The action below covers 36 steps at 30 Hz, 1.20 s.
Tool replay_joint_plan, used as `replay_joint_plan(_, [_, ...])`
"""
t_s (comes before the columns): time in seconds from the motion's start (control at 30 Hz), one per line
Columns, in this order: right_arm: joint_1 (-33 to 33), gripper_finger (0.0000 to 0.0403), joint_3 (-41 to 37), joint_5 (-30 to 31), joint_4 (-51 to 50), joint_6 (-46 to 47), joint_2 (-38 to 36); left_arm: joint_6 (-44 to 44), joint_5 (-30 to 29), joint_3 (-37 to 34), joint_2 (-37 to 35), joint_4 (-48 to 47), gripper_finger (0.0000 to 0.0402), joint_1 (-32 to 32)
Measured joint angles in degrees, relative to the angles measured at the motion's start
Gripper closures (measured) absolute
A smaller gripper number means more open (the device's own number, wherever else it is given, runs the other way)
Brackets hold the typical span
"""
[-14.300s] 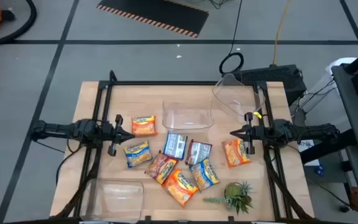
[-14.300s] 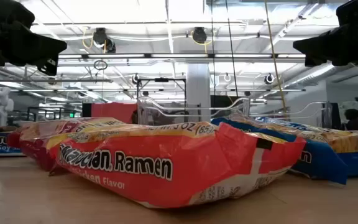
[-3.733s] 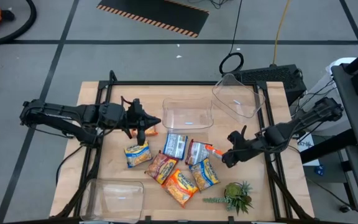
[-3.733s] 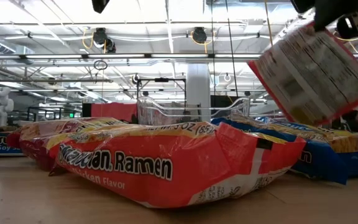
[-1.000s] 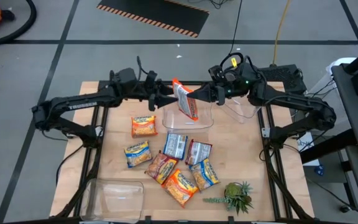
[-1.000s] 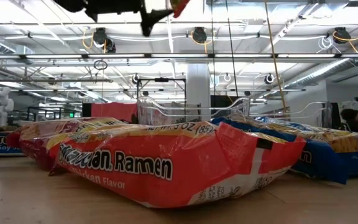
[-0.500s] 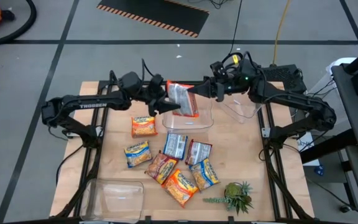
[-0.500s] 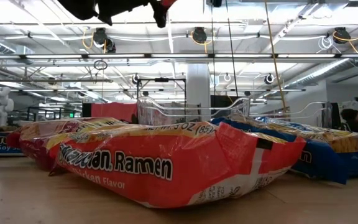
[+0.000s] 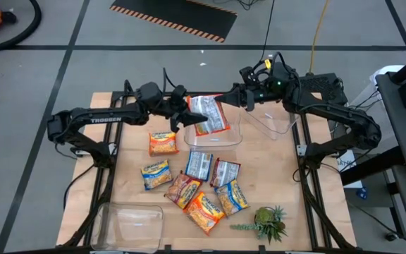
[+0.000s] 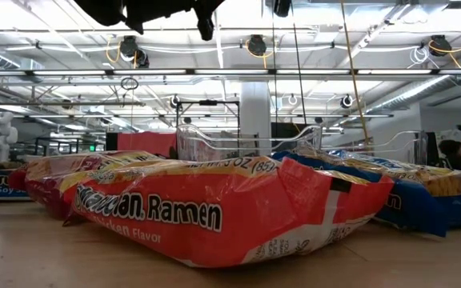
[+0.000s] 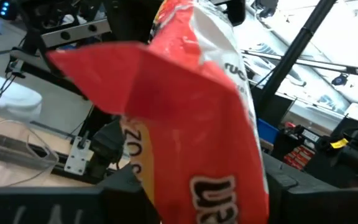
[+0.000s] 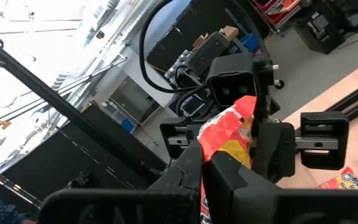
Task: Sort Maruchan noodles
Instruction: Put the right orange noodle pack into the top right transparent bin
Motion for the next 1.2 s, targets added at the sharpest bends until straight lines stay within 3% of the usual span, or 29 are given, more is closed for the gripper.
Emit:
replay_joint_plan(0.17, [-0.07,0.0373,0.0,1.14,-1.15,-0.11,-0.04,0.25,-0.36,0.0,0.0,-1.72,0.0242,0.9])
replay_joint_plan(0.47, [-0.94,0.0266,-0.1,12.25,-14.19,-2.71,-3.79,0.73,-2.37,0.04,-0.24,-3.65,0.0243,2.14])
replay_joint_plan(0.73, [0.09,0.0198,-0.07,14.58,-19.7,-6.17,-6.05,6.94,-6.63,0.04,-0.35,-5.4,0.0243,1.7])
replay_joint_plan(0.93, [1.96,0.0168,-0.04,14.32,-18.03,-7.22,-6.48,13.06,-8.51,0.04,-0.35,-5.72,0.0243,-0.23])
replay_joint_plan(1.2, [7.34,0.0164,-0.04,17.25,-18.35,-14.73,-5.85,18.95,-15.87,0.04,-0.35,-7.42,0.0243,-4.62])
